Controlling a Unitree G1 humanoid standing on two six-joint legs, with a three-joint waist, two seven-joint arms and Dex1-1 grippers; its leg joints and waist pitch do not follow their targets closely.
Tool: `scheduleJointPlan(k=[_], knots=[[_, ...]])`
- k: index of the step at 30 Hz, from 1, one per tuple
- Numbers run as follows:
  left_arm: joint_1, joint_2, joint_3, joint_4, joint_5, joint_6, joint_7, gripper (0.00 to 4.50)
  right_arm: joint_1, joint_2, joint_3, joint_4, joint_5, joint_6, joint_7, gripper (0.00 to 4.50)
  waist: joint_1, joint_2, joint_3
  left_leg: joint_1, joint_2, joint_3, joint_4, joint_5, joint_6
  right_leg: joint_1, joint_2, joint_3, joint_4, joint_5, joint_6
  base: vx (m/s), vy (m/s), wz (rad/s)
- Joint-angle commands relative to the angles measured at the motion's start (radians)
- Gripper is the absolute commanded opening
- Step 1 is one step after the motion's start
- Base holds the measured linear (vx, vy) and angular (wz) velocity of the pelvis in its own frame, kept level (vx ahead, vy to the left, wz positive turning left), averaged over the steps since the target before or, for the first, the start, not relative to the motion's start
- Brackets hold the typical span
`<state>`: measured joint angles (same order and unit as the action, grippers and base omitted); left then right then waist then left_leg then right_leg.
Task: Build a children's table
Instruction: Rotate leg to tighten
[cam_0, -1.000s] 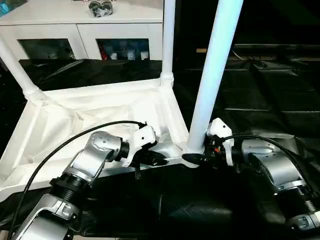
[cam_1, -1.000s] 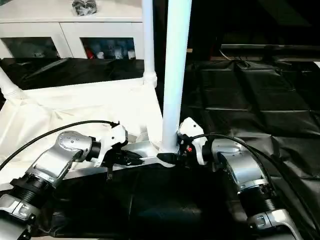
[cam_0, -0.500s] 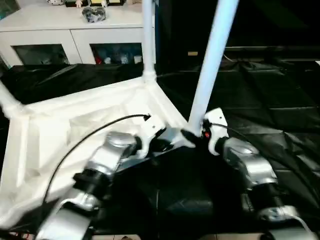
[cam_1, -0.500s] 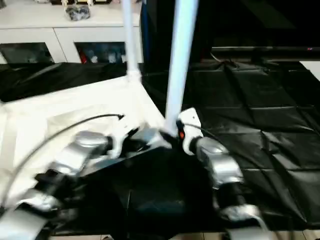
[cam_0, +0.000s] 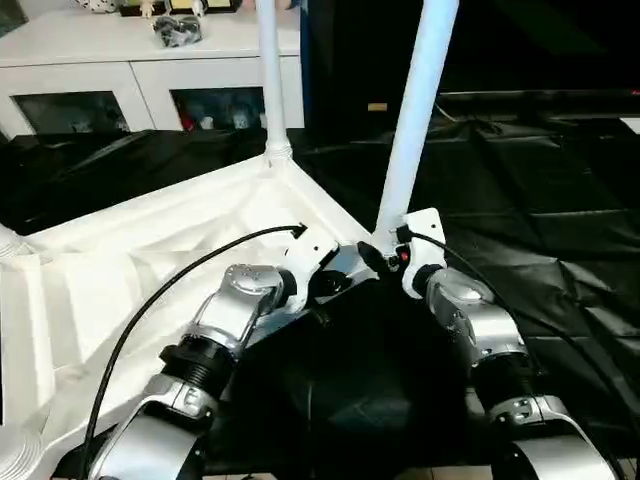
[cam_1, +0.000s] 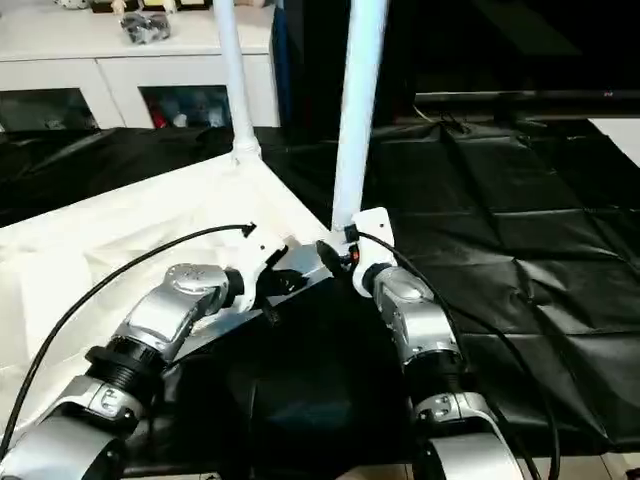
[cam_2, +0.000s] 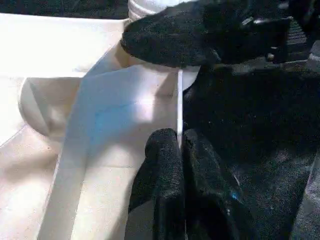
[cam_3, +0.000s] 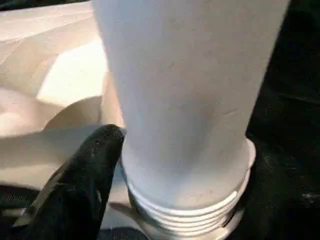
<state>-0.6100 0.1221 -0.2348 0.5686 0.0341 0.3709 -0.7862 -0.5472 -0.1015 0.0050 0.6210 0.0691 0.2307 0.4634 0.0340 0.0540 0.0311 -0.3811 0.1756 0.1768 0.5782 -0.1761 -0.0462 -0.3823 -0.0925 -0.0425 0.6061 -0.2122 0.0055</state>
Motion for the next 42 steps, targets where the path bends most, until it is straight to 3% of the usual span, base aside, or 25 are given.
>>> scheduleJointPlan(k=[1,5,10,13,20,23,31,38,40,41,42], knots=[[0.0,-0.001,-0.049,-0.045,-0.024,-0.038,-0.076,0.0,0.046,0.006,0.167,-0.057,0.011,0.033,0.216,3.8,0.004,-0.007,-0.049,0.009,0.043,-0.016,-0.073,-0.245,0.034,0.039,-0.048,0.029,-0.079,-0.113,-0.226,0.0,0.0,0.0],[0.019,0.045,-0.063,-0.075,-0.041,-0.067,-0.175,0.0,0.088,-0.085,0.211,-0.153,0.021,0.025,0.357,3.8,0.007,-0.004,-0.054,0.007,0.045,-0.015,-0.065,-0.168,0.078,0.044,-0.048,0.026,-0.067,0.022,-0.25,0.0,0.0,0.0],[0.06,0.123,-0.093,-0.152,-0.085,-0.088,-0.357,0.0,0.132,-0.202,0.225,-0.247,0.023,0.004,0.499,3.8,0.014,0.0,-0.052,0.01,0.05,-0.012,-0.063,-0.173,0.098,0.044,-0.047,0.023,-0.065,0.027,-0.28,0.0,0.0,0.0],[0.073,0.163,-0.112,-0.173,-0.086,-0.119,-0.429,0.0,0.151,-0.247,0.228,-0.312,0.062,0.043,0.564,3.8,0.025,0.003,-0.05,0.016,0.054,-0.012,-0.066,-0.2,0.091,0.041,-0.045,0.024,-0.066,-0.018,-0.278,0.0,0.0,0.0],[0.086,0.217,-0.12,-0.192,-0.103,-0.138,-0.524,0.0,0.201,-0.329,0.262,-0.432,0.088,0.105,0.679,3.8,0.038,0.006,-0.048,0.017,0.054,-0.011,-0.068,-0.202,0.069,0.038,-0.049,0.028,-0.068,-0.066,-0.265,0.0,0.0,0.0],[0.092,0.228,-0.121,-0.204,-0.11,-0.133,-0.542,0.0,0.212,-0.332,0.263,-0.447,0.09,0.112,0.689,3.57,0.043,0.0,-0.05,0.016,0.053,-0.01,-0.065,-0.181,0.076,0.037,-0.049,0.028,-0.065,-0.039,-0.265,0.0,0.0,0.0],[0.101,0.231,-0.124,-0.212,-0.114,-0.134,-0.562,0.0,0.225,-0.327,0.276,-0.471,0.098,0.132,0.683,2.92,0.049,0.003,-0.051,0.016,0.052,-0.011,-0.064,-0.169,0.068,0.037,-0.049,0.028,-0.062,-0.042,-0.261,0.0,0.0,0.0],[0.108,0.207,-0.118,-0.214,-0.111,-0.119,-0.513,0.0,0.236,-0.279,0.277,-0.435,0.064,0.13,0.599,2.79,0.049,0.002,-0.051,0.014,0.051,-0.011,-0.061,-0.154,0.074,0.037,-0.05,0.027,-0.061,-0.037,-0.261,0.0,0.0,0.0],[0.099,0.155,-0.098,-0.188,-0.085,-0.094,-0.401,0.0,0.207,-0.196,0.244,-0.318,-0.002,0.119,0.394,2.79,0.044,0.002,-0.048,0.015,0.05,-0.01,-0.065,-0.185,0.059,0.034,-0.05,0.028,-0.066,-0.083,-0.257,0.0,0.0,0.0],[0.095,0.139,-0.09,-0.178,-0.08,-0.089,-0.368,0.0,0.199,-0.173,0.231,-0.287,-0.01,0.118,0.345,2.78,0.032,0.001,-0.041,0.016,0.046,-0.012,-0.071,-0.242,0.023,0.032,-0.052,0.029,-0.075,-0.185,-0.245,0.0,0.0,0.0],[0.092,0.129,-0.087,-0.174,-0.079,-0.083,-0.352,0.0,0.193,-0.16,0.222,-0.271,-0.011,0.122,0.318,2.78,0.028,-0.001,-0.04,0.016,0.046,-0.013,-0.073,-0.263,0.009,0.032,-0.053,0.029,-0.077,-0.223,-0.237,0.0,0.0,0.0]])
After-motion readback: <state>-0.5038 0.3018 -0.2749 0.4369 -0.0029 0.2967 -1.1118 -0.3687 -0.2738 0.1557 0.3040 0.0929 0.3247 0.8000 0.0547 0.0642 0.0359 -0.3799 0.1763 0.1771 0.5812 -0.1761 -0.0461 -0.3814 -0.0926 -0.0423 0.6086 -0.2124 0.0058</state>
